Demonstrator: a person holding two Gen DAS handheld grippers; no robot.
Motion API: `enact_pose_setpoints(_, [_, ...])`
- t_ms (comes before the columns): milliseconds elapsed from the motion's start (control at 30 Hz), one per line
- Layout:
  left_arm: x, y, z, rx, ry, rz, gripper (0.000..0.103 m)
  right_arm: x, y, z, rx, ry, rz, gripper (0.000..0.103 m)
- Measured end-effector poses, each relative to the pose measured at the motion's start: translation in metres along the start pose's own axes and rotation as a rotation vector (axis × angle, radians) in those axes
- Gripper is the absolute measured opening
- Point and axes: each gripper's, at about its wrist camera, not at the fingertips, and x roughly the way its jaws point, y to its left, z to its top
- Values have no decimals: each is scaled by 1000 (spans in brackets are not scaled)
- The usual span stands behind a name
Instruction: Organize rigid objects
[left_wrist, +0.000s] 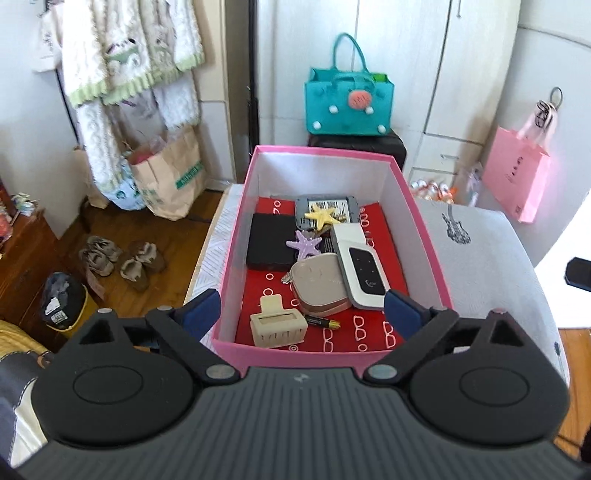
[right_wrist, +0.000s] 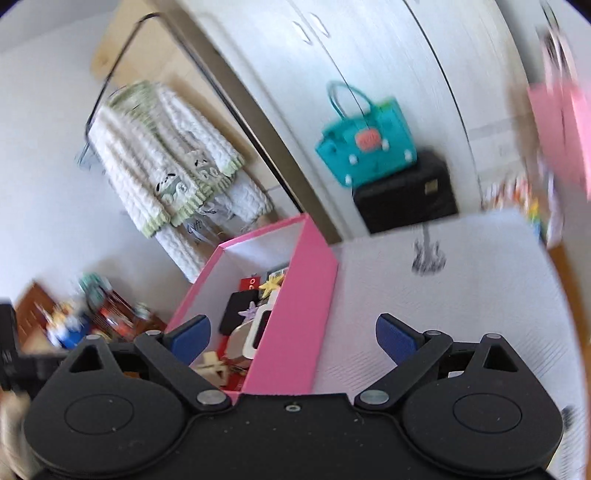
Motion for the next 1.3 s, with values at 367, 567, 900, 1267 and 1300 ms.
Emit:
enact_pose_setpoints(367, [-26, -33, -33, 38, -31, 18, 101, -40, 40, -19, -115, -49, -209, 98])
enact_pose_setpoints(567, [-43, -40, -44, 65, -62, 9, 102, -54, 43, -35, -140, -59, -262, 98])
enact_pose_setpoints(900, [-45, -45, -65, 48, -78, 43, 103, -62, 53, -54, -173, -69, -317, 98])
enact_pose_setpoints(1267, [-46, -55, -75, 95, -82, 60, 103, -58, 51, -63, -171, -48, -358, 98])
enact_pose_setpoints(1300, [-47, -56, -76, 100, -84, 65, 103, -58, 51, -63, -171, -47, -358, 98])
